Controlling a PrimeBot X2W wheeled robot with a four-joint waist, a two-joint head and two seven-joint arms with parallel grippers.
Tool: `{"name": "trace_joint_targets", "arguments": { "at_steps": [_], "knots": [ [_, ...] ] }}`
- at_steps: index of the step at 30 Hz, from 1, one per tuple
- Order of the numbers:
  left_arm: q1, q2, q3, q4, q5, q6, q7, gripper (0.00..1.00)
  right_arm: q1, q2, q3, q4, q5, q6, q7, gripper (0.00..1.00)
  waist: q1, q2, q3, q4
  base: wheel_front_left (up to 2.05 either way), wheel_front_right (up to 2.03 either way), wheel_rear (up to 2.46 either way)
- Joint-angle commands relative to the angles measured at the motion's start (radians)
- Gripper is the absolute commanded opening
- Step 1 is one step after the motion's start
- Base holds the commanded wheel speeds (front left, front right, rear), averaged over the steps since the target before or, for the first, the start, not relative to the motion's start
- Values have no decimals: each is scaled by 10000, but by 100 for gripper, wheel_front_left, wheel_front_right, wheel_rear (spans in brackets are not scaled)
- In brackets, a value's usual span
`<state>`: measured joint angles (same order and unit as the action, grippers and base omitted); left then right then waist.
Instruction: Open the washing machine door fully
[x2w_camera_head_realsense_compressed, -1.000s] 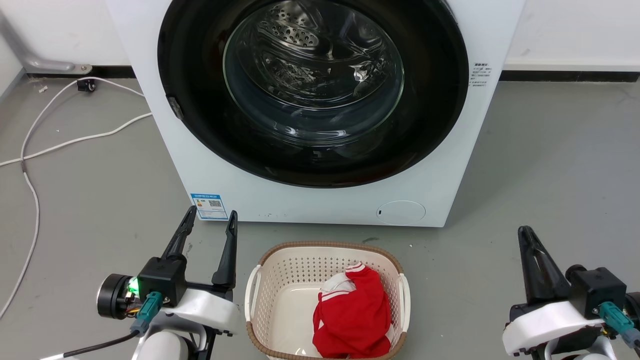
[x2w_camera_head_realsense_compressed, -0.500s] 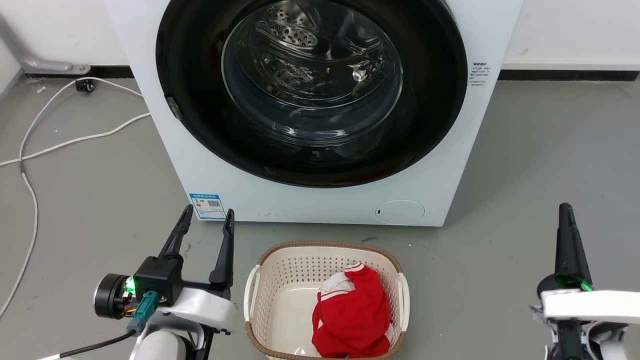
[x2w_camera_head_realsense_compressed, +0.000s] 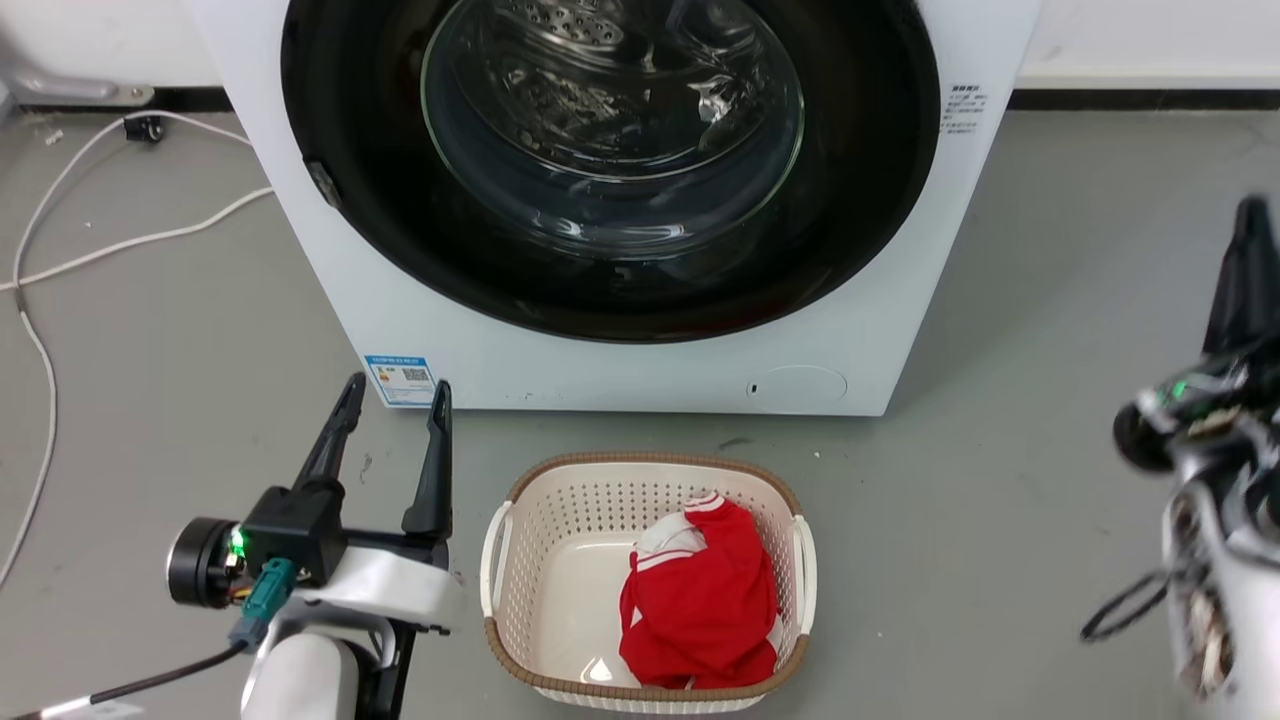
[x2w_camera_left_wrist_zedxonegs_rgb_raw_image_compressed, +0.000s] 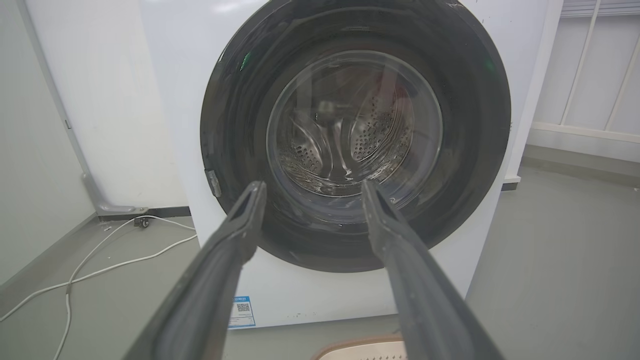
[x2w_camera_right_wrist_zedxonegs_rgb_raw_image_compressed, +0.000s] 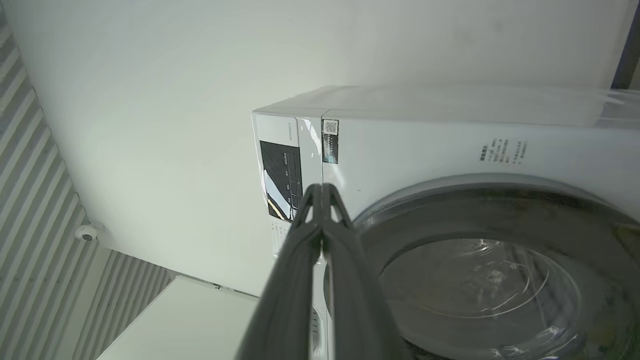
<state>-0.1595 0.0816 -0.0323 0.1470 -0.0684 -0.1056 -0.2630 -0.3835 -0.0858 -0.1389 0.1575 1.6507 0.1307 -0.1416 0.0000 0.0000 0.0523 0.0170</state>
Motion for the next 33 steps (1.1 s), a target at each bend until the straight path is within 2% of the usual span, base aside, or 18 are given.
{"name": "trace_joint_targets", "arguments": {
  "at_steps": [1, 4, 5, 6, 7, 8, 10, 11, 13, 17, 20, 27, 33],
  "knots": [
    [-207, -39, 0, -110, -38, -18, -27, 100, -813, -371, -52, 500, 313, 0, 265, 0, 0, 0, 198, 45, 0, 0, 0],
    [-365, -63, -14, -247, -45, -45, -27, 100, -2142, -995, 112, 1577, 508, 0, 621, 0, 0, 0, 463, 97, 0, 0, 0],
    [-365, -63, -14, -247, -45, -45, -27, 100, -2142, -995, 112, 1577, 508, 0, 621, 0, 0, 0, 463, 97, 0, 0, 0],
    [-507, -89, -45, -341, -65, -63, -27, 100, -3109, -1486, 337, 2337, 418, 0, 862, 0, 0, 0, 668, 152, 0, 0, 0],
    [-507, -89, -45, -341, -65, -63, -27, 100, -3109, -1486, 337, 2337, 418, 0, 862, 0, 0, 0, 668, 152, 0, 0, 0],
    [-648, -102, -72, -447, -84, -64, -27, 100, -4012, -1920, 636, 3068, 307, 0, 1161, 0, 0, 0, 886, 205, 0, 0, 0],
    [-775, -111, -94, -554, -86, -84, -27, 100, -4903, -2317, 978, 3849, 131, 0, 1480, 0, 0, 0, 1103, 262, 0, 0, 0],
    [-775, -111, -94, -554, -86, -84, -27, 100, -4903, -2317, 978, 3849, 131, 0, 1480, 0, 0, 0, 1103, 262, 0, 0, 0],
    [-964, -125, -144, -728, -104, -107, -27, 100, -6235, -2828, 1625, 4933, -261, 0, 2092, 0, 0, 0, 1423, 368, 0, 0, 0],
    [-1101, -136, -149, -874, -120, -134, -27, 100, -7516, -3101, 2269, 6065, -730, 0, 2678, 0, 0, 0, 1720, 442, 0, 0, 0],
    [-1194, -146, -138, -1006, -124, -157, -27, 100, -8762, -3087, 2871, 7169, -1227, 0, 3261, 0, 0, 0, 1985, 505, 0, 0, 0],
    [-1456, -156, -87, -1293, -134, -188, -27, 100, -11206, -2596, 4100, 9433, -2432, 0, 4517, 0, 0, 0, 2692, 603, 0, 0, 0],
    [-1731, -160, -68, -1470, -135, -215, -27, 100, -12497, -2162, 4718, 10785, -3229, 0, 4888, 0, 0, 0, 3246, 705, 0, 0, 0]
  ]
}}
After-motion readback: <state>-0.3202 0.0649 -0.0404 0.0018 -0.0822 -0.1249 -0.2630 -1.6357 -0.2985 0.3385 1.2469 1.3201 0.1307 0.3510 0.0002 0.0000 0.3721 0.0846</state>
